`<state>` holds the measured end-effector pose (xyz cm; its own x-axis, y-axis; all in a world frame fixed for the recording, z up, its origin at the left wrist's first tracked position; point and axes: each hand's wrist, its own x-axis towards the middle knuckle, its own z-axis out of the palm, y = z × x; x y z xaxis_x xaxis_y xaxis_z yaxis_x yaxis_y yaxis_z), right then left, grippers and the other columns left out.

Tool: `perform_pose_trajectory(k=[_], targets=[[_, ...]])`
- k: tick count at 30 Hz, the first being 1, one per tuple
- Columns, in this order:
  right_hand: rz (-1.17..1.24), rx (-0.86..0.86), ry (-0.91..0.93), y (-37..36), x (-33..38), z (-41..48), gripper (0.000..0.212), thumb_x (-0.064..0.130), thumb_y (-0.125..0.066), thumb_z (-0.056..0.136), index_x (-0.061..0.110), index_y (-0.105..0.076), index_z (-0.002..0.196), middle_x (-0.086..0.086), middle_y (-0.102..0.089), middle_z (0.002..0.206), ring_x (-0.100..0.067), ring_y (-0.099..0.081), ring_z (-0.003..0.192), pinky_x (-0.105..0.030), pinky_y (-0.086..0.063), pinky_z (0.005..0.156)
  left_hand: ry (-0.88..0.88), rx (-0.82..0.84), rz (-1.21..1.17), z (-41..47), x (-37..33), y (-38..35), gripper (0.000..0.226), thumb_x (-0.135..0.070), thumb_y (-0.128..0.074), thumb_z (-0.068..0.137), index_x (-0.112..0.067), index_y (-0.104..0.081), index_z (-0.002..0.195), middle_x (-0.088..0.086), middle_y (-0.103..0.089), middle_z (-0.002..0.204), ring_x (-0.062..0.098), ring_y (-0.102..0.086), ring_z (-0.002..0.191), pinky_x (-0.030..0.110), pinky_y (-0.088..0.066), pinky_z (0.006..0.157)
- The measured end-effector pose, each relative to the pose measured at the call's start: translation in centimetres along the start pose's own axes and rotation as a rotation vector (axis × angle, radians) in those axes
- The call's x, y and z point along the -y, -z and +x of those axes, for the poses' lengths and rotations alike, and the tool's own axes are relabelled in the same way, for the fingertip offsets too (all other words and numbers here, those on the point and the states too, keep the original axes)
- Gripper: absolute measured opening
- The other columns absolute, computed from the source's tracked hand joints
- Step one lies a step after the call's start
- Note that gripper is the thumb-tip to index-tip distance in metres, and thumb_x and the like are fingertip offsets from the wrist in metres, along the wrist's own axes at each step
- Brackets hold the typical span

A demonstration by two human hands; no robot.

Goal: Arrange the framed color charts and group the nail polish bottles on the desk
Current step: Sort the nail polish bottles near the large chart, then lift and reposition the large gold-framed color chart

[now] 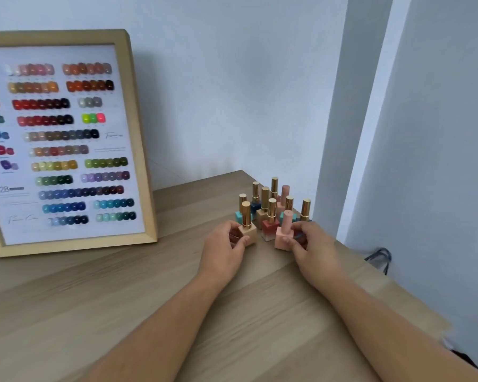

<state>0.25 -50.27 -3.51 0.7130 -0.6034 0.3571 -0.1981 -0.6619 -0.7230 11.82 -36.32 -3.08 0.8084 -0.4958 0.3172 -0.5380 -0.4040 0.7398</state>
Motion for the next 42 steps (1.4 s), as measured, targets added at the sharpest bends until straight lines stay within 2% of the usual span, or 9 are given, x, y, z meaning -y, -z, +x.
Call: perform_pose_trajectory(k=[8,12,14,19,25,28,32,37,42], targets=[[0.017,-0.053,-0.001,0.0,0.4,-0.5,0.033,0.022,-0.064,0.085,0.019,-0.055,0.116,0.003,-0.052,0.105,-0.008,-0.047,0.083,-0.017,-0.036,0.07,0.025,0.001,-0.033,-0.4,0.0,0.3,0.035,-0.021,-0.068,0.081,-0.018,-0.056,0.114,-0.006,-0.06,0.093,0.004,-0.055,0.079,0.015,-0.043,0.068],[0.119,-0.183,0.057,0.4,1.5,-1.8,0.037,0.03,-0.067,0.081,0.035,-0.045,0.11,0.012,-0.047,0.104,-0.002,-0.046,0.083,-0.01,-0.035,0.067,0.017,-0.033,-0.024,-1.8,1.2,2.1,0.041,-0.027,-0.067,0.081,-0.021,-0.051,0.118,-0.009,-0.056,0.094,0.003,-0.054,0.082,0.015,-0.043,0.069],[0.115,-0.146,0.149,0.0,2.4,-2.5,0.035,0.029,-0.066,0.081,0.044,-0.041,0.1,0.015,-0.047,0.099,0.0,-0.047,0.083,-0.012,-0.036,0.066,-0.01,-0.07,-0.011,-2.7,2.2,3.7,0.039,-0.029,-0.067,0.081,-0.024,-0.052,0.116,-0.01,-0.056,0.093,0.003,-0.054,0.085,0.018,-0.045,0.073],[0.172,-0.016,0.269,-4.0,6.0,-2.4,0.036,0.026,-0.069,0.079,0.033,-0.047,0.107,0.019,-0.046,0.099,-0.002,-0.05,0.081,-0.013,-0.042,0.07,-0.033,-0.201,0.032,-4.8,5.9,9.6,0.034,-0.026,-0.069,0.079,-0.025,-0.055,0.11,-0.01,-0.058,0.094,0.003,-0.055,0.086,0.016,-0.042,0.069],[0.269,0.111,0.269,-12.2,10.6,-1.8,0.057,0.031,-0.069,0.078,0.032,-0.038,0.126,0.011,-0.046,0.116,-0.001,-0.047,0.096,-0.023,-0.042,0.083,0.086,-0.369,0.155,-6.9,12.2,17.9,0.048,-0.027,-0.07,0.079,-0.022,-0.05,0.122,-0.007,-0.056,0.106,0.008,-0.052,0.094,0.024,-0.041,0.08],[0.299,0.187,0.26,-15.9,13.2,-0.9,0.064,0.03,-0.067,0.08,0.029,-0.033,0.134,0.006,-0.042,0.131,-0.013,-0.044,0.118,-0.039,-0.041,0.101,0.182,-0.484,0.157,-7.9,15.5,21.9,0.053,-0.028,-0.07,0.079,-0.021,-0.047,0.127,-0.004,-0.054,0.109,0.009,-0.049,0.097,0.029,-0.041,0.084],[0.318,0.197,0.218,-18.7,15.3,0.9,0.066,0.034,-0.063,0.083,0.029,-0.026,0.138,0.001,-0.036,0.142,-0.017,-0.038,0.127,-0.046,-0.037,0.107,0.268,-0.599,0.147,-7.9,19.3,25.8,0.058,-0.028,-0.07,0.079,-0.017,-0.044,0.129,0.003,-0.054,0.118,0.011,-0.048,0.101,0.029,-0.039,0.089],[0.349,0.112,0.195,-20.8,16.1,3.1,0.061,0.034,-0.063,0.084,0.027,-0.032,0.136,-0.002,-0.044,0.134,-0.019,-0.047,0.119,-0.045,-0.044,0.1,0.295,-0.625,0.102,-5.7,22.3,28.1,0.067,-0.029,-0.07,0.079,-0.02,-0.036,0.136,0.003,-0.046,0.132,0.011,-0.045,0.113,0.031,-0.037,0.098],[0.38,0.052,0.193,-22.1,15.8,4.7,0.052,0.029,-0.063,0.084,0.029,-0.038,0.13,-0.002,-0.053,0.121,-0.016,-0.054,0.102,-0.028,-0.048,0.077,0.297,-0.614,0.059,-2.3,24.4,29.4,0.075,-0.03,-0.071,0.078,-0.019,-0.031,0.141,0.004,-0.042,0.14,0.016,-0.042,0.125,0.039,-0.037,0.105]])
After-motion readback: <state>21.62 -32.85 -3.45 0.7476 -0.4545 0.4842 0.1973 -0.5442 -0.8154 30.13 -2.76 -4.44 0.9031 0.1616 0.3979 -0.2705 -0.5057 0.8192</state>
